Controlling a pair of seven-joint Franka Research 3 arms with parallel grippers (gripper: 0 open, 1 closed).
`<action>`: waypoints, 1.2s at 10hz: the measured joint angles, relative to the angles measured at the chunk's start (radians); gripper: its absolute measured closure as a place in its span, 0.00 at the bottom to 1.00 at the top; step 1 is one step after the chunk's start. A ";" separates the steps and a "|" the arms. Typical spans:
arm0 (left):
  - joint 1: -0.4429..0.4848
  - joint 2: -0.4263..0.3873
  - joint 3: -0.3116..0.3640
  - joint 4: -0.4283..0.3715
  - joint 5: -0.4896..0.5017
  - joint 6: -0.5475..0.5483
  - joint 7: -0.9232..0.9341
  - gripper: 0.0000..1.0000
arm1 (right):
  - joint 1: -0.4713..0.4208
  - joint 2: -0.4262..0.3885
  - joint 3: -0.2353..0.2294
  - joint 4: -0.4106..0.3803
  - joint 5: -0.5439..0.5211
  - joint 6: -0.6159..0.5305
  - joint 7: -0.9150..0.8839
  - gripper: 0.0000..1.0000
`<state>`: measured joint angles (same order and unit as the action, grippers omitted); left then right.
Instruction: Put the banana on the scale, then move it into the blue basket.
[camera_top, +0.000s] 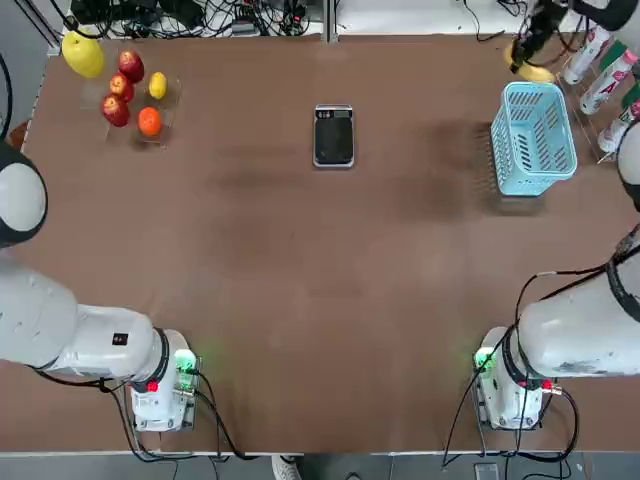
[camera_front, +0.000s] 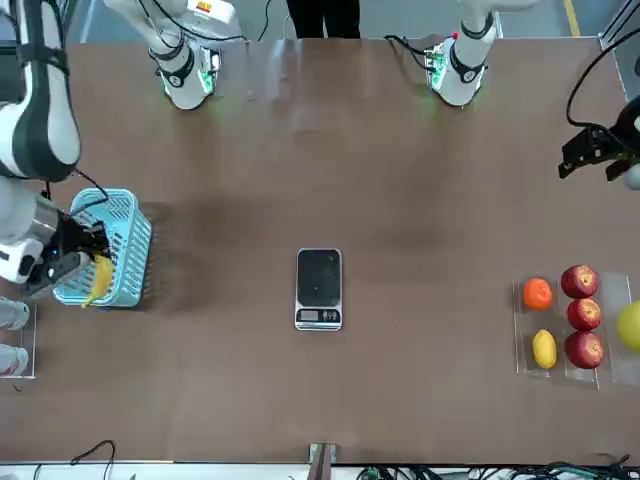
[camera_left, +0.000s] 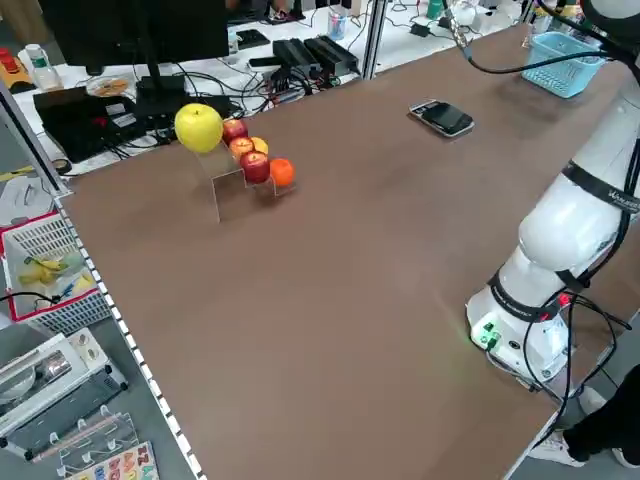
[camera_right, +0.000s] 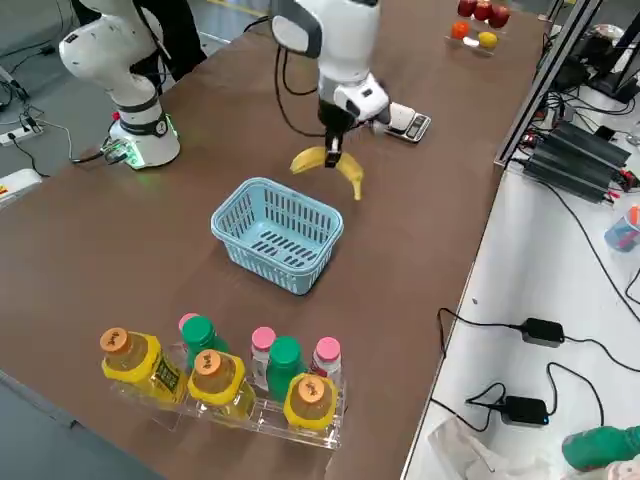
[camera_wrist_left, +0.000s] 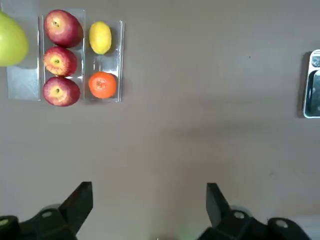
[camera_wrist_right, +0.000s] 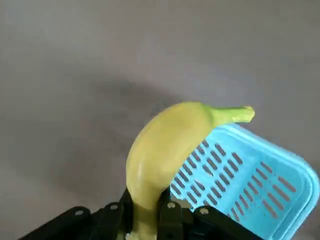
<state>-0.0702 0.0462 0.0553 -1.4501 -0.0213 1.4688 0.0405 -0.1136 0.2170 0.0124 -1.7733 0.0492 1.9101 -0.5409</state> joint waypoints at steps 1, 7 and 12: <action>0.000 0.000 0.000 0.000 0.000 0.000 0.000 0.00 | -0.021 0.001 -0.002 -0.031 -0.001 0.019 0.000 0.78; 0.001 0.000 0.002 0.000 0.000 0.000 0.000 0.00 | -0.154 0.040 -0.025 -0.095 0.000 0.045 -0.050 0.63; 0.001 0.000 0.002 0.000 0.000 0.000 0.000 0.00 | -0.145 0.041 -0.027 -0.075 0.002 0.050 -0.049 0.00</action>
<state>-0.0691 0.0462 0.0571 -1.4499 -0.0213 1.4685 0.0405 -0.2586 0.2579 -0.0143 -1.8480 0.0511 1.9599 -0.5903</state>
